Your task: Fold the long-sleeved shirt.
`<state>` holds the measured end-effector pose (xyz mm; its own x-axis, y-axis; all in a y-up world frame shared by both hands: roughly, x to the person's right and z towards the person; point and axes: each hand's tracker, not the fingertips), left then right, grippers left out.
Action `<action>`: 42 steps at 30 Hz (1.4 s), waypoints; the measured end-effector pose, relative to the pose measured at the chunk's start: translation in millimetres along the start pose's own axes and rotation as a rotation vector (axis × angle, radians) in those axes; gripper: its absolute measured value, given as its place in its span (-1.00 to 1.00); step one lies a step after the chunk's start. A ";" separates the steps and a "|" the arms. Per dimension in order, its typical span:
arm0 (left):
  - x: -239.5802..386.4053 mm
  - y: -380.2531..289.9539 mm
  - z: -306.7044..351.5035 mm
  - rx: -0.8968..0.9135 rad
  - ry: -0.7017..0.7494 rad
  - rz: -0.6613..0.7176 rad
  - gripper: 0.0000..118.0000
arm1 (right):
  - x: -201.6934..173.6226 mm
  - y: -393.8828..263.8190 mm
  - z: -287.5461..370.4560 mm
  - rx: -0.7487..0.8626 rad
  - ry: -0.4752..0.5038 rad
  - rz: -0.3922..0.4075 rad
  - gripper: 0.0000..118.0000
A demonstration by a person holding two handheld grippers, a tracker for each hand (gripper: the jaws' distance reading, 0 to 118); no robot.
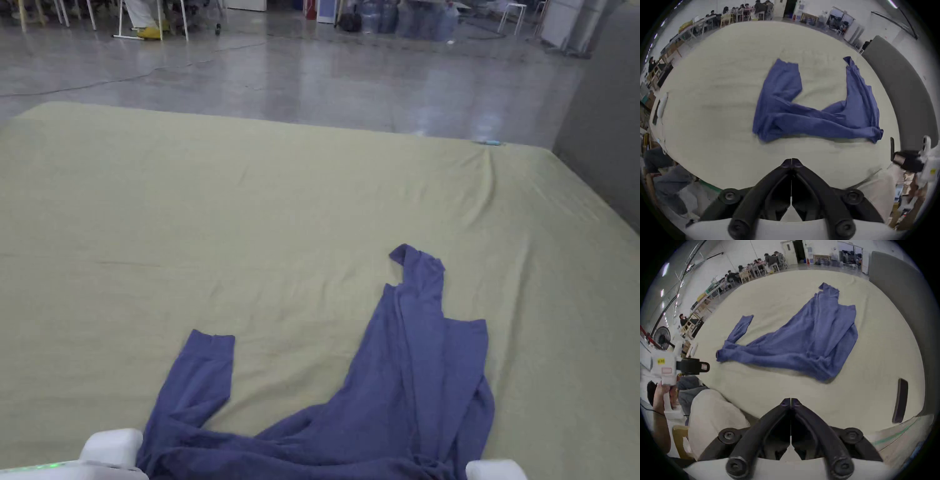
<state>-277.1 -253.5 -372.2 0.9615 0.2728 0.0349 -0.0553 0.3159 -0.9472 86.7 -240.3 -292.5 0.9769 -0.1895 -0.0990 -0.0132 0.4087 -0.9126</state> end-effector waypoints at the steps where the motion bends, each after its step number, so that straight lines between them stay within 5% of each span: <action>1: -1.7 6.7 -0.8 0.016 -0.007 0.018 -1.00 | -0.7 -2.4 -0.3 0.000 0.005 0.004 -1.00; 2: -7.7 9.7 -2.5 0.041 0.008 0.030 -0.87 | -0.4 -3.6 -0.5 -0.001 0.009 0.005 -1.00; 3: -10.9 20.5 -5.2 0.066 0.036 0.032 0.06 | 1.5 -2.7 -0.6 -0.003 0.016 0.004 -1.00; 4: -12.6 32.1 -10.6 0.077 0.071 0.009 0.78 | 1.4 0.5 -1.5 -0.005 0.023 0.001 -1.00; 5: -15.4 44.3 -20.9 0.057 0.108 -0.023 0.99 | 4.0 3.1 -2.0 -0.004 0.028 -0.007 -1.00; 9: -20.7 65.4 -57.1 0.038 0.170 -0.045 0.87 | 15.3 22.7 -5.3 0.011 0.013 -0.031 -1.00; 12: -15.7 62.0 -82.7 -0.002 0.195 -0.074 0.34 | 21.3 43.7 -11.4 0.023 -0.023 -0.033 -1.00; 13: -13.2 62.5 -88.4 -0.023 0.218 -0.092 0.34 | 23.4 50.8 -14.0 0.025 -0.029 -0.033 -1.00; 14: -6.4 55.9 -87.8 -0.036 0.212 -0.103 -0.22 | 26.6 60.2 -17.8 0.026 -0.033 -0.036 -1.00; 16: 6.5 56.3 -77.1 0.037 0.209 -0.159 -0.88 | 31.0 79.7 -26.4 0.025 -0.041 -0.040 -1.00; 18: 18.5 51.8 -81.1 -0.001 0.251 -0.252 -0.91 | 37.5 107.4 -38.5 0.017 -0.042 -0.032 -1.00; 21: 10.2 52.6 -80.6 -0.019 0.196 -0.182 -0.92 | 46.8 160.1 -55.6 0.012 -0.032 -0.024 -1.00; 22: 7.5 52.9 -74.7 -0.003 0.167 -0.140 -0.92 | 49.5 179.5 -61.3 0.014 -0.023 -0.021 -0.89; 23: 3.2 53.8 -67.6 0.001 0.124 -0.102 -0.92 | 52.7 203.5 -68.8 0.018 -0.013 -0.018 -0.36; 24: 0.4 54.4 -61.8 0.011 0.105 -0.082 -0.92 | 55.9 225.7 -77.2 0.019 -0.014 -0.012 0.55; 25: -1.4 55.5 -56.9 0.015 0.092 -0.073 -0.92 | 57.5 249.2 -90.0 0.004 -0.024 0.004 0.95; 26: -3.2 56.6 -52.6 0.020 0.079 -0.065 -0.92 | 59.1 270.6 -102.1 -0.003 -0.059 0.023 0.97; 29: -3.7 58.5 -45.9 0.027 0.058 -0.055 -0.92 | 69.4 325.1 -134.6 0.009 -0.215 0.062 0.97; 35: 0.4 61.1 -58.1 0.013 0.059 -0.065 -0.92 | 107.6 378.9 -191.8 -0.087 -0.172 -0.209 0.91; 40: -3.0 59.8 -65.0 -0.008 0.073 -0.054 -0.92 | 105.7 391.7 -220.2 -0.110 -0.244 -0.177 -0.13; 42: -4.0 59.7 -65.4 -0.010 0.071 -0.051 -0.92 | 110.0 392.1 -225.1 -0.118 -0.244 -0.205 -0.37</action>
<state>-266.7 -295.2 -449.7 0.9797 0.1914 0.0604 -0.0038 0.3185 -0.9479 140.9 -301.9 -750.6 0.9838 -0.0320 0.1766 0.1786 0.2750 -0.9447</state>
